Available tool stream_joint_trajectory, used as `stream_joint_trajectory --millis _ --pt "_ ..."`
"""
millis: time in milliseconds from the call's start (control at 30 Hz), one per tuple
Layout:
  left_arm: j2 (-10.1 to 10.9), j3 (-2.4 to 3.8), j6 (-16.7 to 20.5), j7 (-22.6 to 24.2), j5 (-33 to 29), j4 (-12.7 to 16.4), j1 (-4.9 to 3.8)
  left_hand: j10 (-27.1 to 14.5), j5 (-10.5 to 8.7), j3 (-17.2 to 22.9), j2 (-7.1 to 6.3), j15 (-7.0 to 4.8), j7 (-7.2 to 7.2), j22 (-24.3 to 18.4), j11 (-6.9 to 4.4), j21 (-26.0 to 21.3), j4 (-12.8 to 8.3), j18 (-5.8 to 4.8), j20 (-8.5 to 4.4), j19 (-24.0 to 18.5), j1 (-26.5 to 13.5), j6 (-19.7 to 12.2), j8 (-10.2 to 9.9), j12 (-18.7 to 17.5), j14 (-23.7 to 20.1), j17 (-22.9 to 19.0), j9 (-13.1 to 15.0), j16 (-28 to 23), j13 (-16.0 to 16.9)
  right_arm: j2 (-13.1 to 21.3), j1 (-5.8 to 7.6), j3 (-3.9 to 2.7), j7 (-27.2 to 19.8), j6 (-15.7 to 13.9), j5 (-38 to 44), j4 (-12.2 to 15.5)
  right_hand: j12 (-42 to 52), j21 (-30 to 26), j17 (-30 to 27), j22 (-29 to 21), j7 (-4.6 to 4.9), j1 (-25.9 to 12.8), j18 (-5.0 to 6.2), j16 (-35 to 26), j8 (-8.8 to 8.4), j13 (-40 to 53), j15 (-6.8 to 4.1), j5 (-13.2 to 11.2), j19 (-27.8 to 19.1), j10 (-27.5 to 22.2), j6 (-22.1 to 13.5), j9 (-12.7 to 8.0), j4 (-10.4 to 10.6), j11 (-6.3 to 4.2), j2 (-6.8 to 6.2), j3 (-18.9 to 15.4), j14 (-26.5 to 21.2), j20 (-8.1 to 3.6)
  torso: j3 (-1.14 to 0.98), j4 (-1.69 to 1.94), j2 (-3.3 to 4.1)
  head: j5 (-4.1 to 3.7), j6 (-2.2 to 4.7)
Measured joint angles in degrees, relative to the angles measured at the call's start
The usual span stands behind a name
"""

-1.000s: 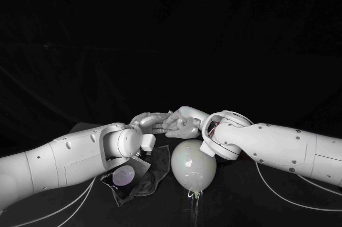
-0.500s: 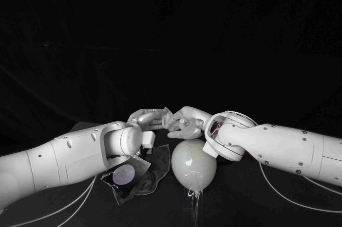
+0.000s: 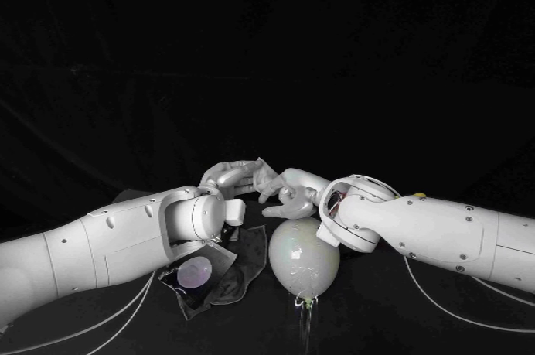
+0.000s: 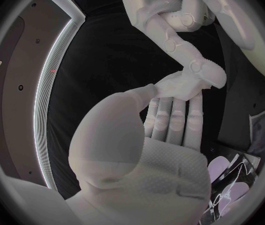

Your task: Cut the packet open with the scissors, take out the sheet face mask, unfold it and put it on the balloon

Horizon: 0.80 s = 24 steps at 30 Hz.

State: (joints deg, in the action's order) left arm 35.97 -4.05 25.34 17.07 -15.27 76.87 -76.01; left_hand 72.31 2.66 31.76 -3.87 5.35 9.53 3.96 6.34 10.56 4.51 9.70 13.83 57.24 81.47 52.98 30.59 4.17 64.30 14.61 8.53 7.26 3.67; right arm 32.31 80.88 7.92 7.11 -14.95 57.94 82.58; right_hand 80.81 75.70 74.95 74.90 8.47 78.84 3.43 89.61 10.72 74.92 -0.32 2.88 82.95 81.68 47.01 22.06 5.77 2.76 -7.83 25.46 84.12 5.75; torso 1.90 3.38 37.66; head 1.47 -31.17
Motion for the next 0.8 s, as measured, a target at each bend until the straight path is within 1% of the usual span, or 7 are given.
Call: stream_joint_trajectory --millis 100,233,333,367,567,700,800 --pt "0.0 0.24 0.0 0.7 0.0 0.0 -0.01 0.0 0.0 0.0 0.0 0.0 0.0 0.0 0.0 0.0 0.0 -0.01 -0.2 0.2 0.0 0.0 0.3 0.0 0.0 0.0 0.0 0.0 0.0 0.1 -0.1 0.03 0.1 -0.1 0.1 0.1 0.0 0.0 0.0 0.0 0.02 0.0 0.0 0.1 0.0 0.0 0.0 0.0 0.0 0.0 0.0 0.0 0.0 0.0 0.01 0.0 0.0 0.0 0.01 -0.01 0.01 0.01 -0.01" --pt "0.1 0.44 -0.1 1.4 0.2 -0.2 -0.04 0.0 0.0 -0.2 0.0 0.0 0.1 0.0 0.0 0.0 -0.2 -0.01 -0.2 0.2 0.0 -0.3 0.3 0.0 0.0 0.0 0.0 0.0 0.0 1.7 -0.21 0.06 -0.1 -1.0 0.1 1.4 0.3 0.5 0.0 0.0 0.67 -0.3 0.0 0.2 0.0 0.0 0.12 0.0 0.1 0.0 1.7 -0.1 0.0 0.01 0.3 0.0 -0.1 0.14 0.02 0.0 0.01 0.02 0.09" --pt "0.3 0.51 -0.2 1.9 0.4 -0.5 -0.05 0.0 0.0 -0.2 0.0 0.0 0.1 0.0 0.0 0.0 -0.2 -0.02 -0.2 0.2 0.0 -0.3 0.3 0.0 0.0 0.0 0.0 0.0 0.0 3.5 -0.24 0.07 -0.6 -2.7 -0.2 2.7 0.7 1.2 0.0 0.0 1.06 -0.3 0.0 0.2 0.28 0.0 0.37 0.0 0.5 0.5 3.3 -0.2 -0.6 0.53 0.33 0.6 -0.1 0.55 0.02 0.0 0.01 0.03 0.22" --pt "0.3 0.53 -0.3 2.0 0.4 -0.6 -0.06 0.0 0.0 -0.2 0.0 0.0 -0.02 0.0 0.0 -0.2 -0.2 -0.02 -0.2 0.2 0.0 -0.4 0.3 -0.2 0.0 0.0 0.0 0.0 0.0 4.2 -0.25 0.07 -0.9 -3.3 -0.3 3.2 0.7 1.2 0.0 0.0 1.05 0.1 0.0 0.2 0.34 0.0 0.42 0.0 0.5 0.5 3.5 -0.2 -0.6 0.53 0.67 0.6 0.0 0.55 0.02 0.0 0.01 0.03 0.25" --pt "0.6 0.55 -1.6 2.7 0.8 -1.4 -0.06 0.0 0.0 -0.4 0.34 0.21 0.2 -0.2 0.04 -1.0 -0.4 -0.03 -0.17 0.2 0.3 -1.2 1.3 -0.5 -0.8 0.0 0.1 -0.6 -0.1 8.4 -0.28 0.07 -4.1 -8.0 -1.8 6.6 0.7 0.5 0.0 0.0 0.47 0.4 0.0 0.2 1.19 0.0 0.42 0.0 0.5 0.8 6.3 -0.2 -1.4 0.78 0.98 1.4 0.0 0.55 0.0 -0.04 0.0 0.2 0.39" --pt "1.0 0.56 -3.2 3.1 1.1 -1.9 -0.06 -1.5 -0.15 1.1 1.37 0.7 0.74 -0.2 0.7 -1.3 -1.2 -0.04 -0.05 0.0 1.4 -2.2 1.4 -0.5 -1.4 -0.1 1.2 -1.1 -0.1 10.4 -0.29 0.07 -7.1 -11.2 -3.1 7.4 0.7 0.5 0.0 0.0 0.27 0.8 0.0 0.2 1.23 0.0 0.42 0.0 0.5 0.8 6.9 -0.4 -2.1 0.82 1.36 2.1 0.0 0.56 -0.02 -0.07 -0.01 0.27 0.4" --pt "1.3 0.56 -4.5 3.4 1.3 -1.9 -0.06 -1.8 -0.09 2.4 1.54 0.71 0.81 -0.2 0.93 -1.3 -1.3 -0.05 -0.05 0.0 1.4 -2.3 1.4 -0.5 -1.4 -0.2 1.3 -1.1 -0.1 11.2 -0.29 0.05 -9.0 -13.2 -3.9 7.3 0.7 0.5 0.0 0.0 0.11 0.8 0.0 0.1 1.23 0.0 0.42 0.0 0.5 0.8 7.1 -0.4 -2.2 0.82 1.36 2.2 0.0 0.55 -0.05 -0.08 -0.01 0.34 0.35"
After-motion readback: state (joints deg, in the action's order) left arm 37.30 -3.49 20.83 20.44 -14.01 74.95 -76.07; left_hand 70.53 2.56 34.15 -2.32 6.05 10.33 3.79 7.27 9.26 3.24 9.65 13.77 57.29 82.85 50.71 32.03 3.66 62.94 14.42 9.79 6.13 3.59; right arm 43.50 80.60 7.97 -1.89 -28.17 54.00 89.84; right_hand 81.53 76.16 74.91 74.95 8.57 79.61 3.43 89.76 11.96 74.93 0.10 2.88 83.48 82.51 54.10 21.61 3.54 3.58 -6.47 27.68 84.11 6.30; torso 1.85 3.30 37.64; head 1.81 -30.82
